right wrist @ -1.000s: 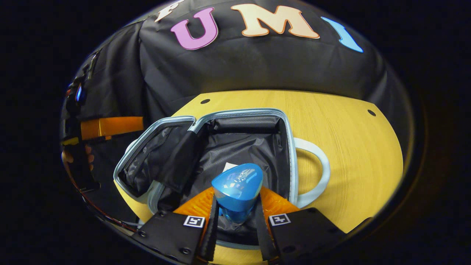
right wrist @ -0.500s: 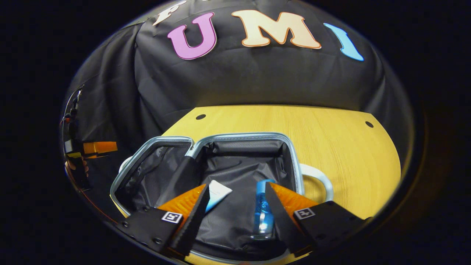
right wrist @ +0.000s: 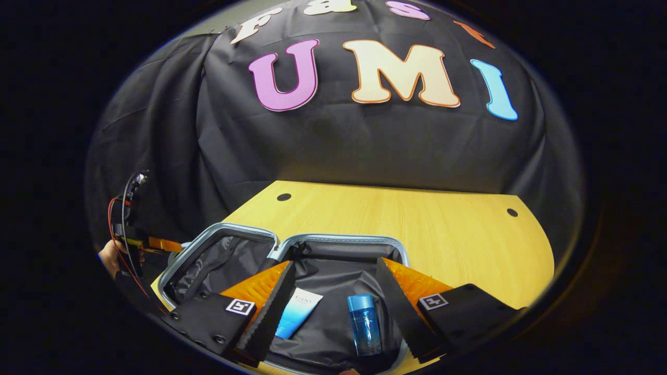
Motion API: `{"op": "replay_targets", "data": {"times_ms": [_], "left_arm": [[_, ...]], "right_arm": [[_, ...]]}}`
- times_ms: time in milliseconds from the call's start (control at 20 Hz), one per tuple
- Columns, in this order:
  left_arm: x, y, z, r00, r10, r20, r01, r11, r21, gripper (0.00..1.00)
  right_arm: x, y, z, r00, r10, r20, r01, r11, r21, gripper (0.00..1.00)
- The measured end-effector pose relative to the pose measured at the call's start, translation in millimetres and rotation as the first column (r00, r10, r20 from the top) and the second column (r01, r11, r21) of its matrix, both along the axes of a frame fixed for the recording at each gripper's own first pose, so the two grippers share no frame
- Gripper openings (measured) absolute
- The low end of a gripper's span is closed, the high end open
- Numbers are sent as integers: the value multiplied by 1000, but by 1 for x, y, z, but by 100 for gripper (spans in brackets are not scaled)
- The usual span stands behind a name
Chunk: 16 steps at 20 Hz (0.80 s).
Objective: First open the suitcase, pack the skin care products into it, and then close the suitcase.
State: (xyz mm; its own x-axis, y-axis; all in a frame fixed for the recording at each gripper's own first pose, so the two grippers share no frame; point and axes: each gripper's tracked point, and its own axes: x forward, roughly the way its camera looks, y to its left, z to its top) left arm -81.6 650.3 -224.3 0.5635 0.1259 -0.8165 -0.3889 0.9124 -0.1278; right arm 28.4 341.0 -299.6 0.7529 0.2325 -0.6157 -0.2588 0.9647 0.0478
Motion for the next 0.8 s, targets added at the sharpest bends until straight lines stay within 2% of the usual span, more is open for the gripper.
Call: {"op": "replay_targets", "data": {"times_ms": [50, 150, 250, 350, 400, 500, 600, 800], "left_arm": [[-1, 0, -7, 1000, 1, -17, -1, 1000, -15, 88], [-2, -2, -17, 999, 4, -43, -6, 999, -39, 80], [5, -20, -20, 999, -20, -30, 18, 997, -81, 49], [4, -24, -15, 997, -60, -41, 57, 997, -53, 19], [4, -26, -14, 995, -86, -54, 85, 996, -24, 12], [8, -30, 1, 990, -135, -48, 136, 990, 35, 6], [10, -31, 18, 987, -153, -37, 156, 984, 82, 2], [11, -41, 71, 980, -192, 41, 185, 972, 144, 0]], "right_arm": [[0, -2, 2, 1000, -3, 3, 3, 1000, -3, 98], [1, -6, 2, 1000, -8, 4, 8, 1000, -11, 98], [0, -10, 2, 1000, -11, 1, 11, 1000, -14, 98], [0, -11, 3, 1000, -7, 4, 8, 1000, -11, 98], [0, -11, 6, 1000, -3, 12, 3, 1000, -10, 98], [-1, -12, 14, 999, 11, 37, -10, 1000, -9, 98], [-2, -13, 20, 998, 23, 59, -22, 1000, -12, 98], [-3, -22, 36, 993, 48, 109, -48, 999, -4, 98]]}}
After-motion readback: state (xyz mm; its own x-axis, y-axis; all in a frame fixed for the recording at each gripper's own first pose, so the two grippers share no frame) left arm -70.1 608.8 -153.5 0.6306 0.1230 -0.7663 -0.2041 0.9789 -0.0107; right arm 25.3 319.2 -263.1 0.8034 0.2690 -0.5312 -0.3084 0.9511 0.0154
